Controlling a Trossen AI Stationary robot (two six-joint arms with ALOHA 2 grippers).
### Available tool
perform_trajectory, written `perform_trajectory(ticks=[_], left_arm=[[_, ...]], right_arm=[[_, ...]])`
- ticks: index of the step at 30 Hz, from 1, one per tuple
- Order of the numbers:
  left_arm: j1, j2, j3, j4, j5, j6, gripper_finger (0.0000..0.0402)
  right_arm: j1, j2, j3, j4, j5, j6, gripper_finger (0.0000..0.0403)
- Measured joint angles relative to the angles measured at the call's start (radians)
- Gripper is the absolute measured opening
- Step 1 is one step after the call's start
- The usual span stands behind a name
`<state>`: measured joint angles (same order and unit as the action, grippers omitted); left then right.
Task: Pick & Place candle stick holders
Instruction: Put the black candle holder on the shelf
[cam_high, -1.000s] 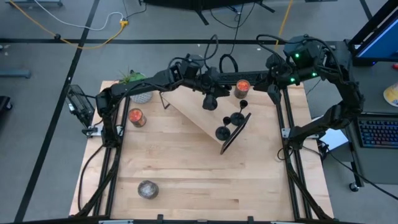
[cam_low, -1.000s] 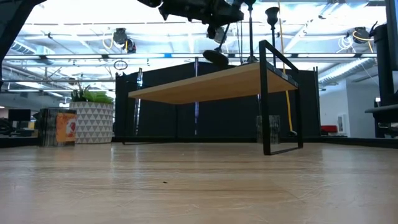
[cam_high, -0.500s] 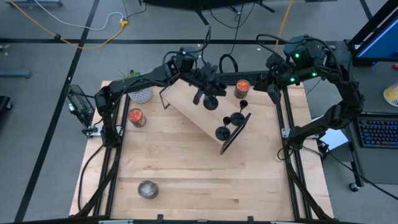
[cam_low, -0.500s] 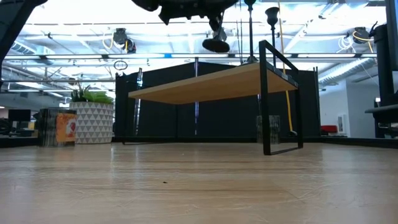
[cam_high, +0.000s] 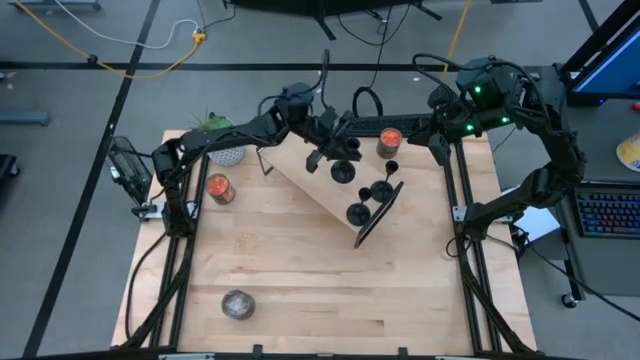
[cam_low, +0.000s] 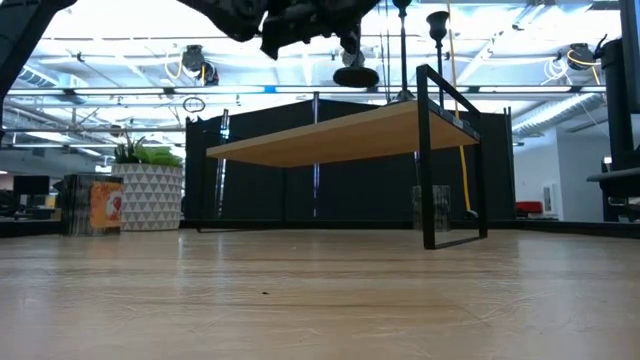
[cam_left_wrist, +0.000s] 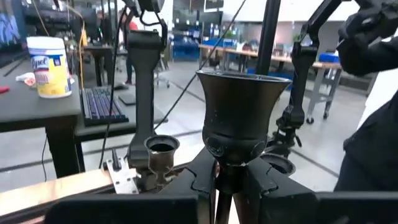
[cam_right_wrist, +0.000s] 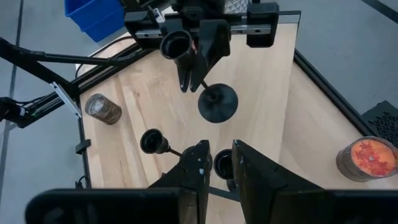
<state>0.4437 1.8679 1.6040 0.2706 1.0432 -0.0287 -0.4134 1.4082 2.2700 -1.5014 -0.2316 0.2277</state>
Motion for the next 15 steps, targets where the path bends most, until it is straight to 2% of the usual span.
perform_trajectory(ticks=[5, 9, 15], left_arm=[[0.006, 0.000, -0.080, 0.221, 0.004, -0.095, 0.0025], [-0.007, 0.000, -0.112, 0.235, -0.035, -0.099, 0.0025], [-0.037, 0.005, -0.122, 0.254, -0.136, -0.057, 0.0047]], right_arm=[[0.002, 0.000, 0.000, 0.000, 0.000, 0.022, 0.0059], [0.002, 0.000, 0.000, 0.001, 0.000, 0.023, 0.0059], [0.003, 0.000, 0.000, 0.008, 0.000, 0.023, 0.0059]])
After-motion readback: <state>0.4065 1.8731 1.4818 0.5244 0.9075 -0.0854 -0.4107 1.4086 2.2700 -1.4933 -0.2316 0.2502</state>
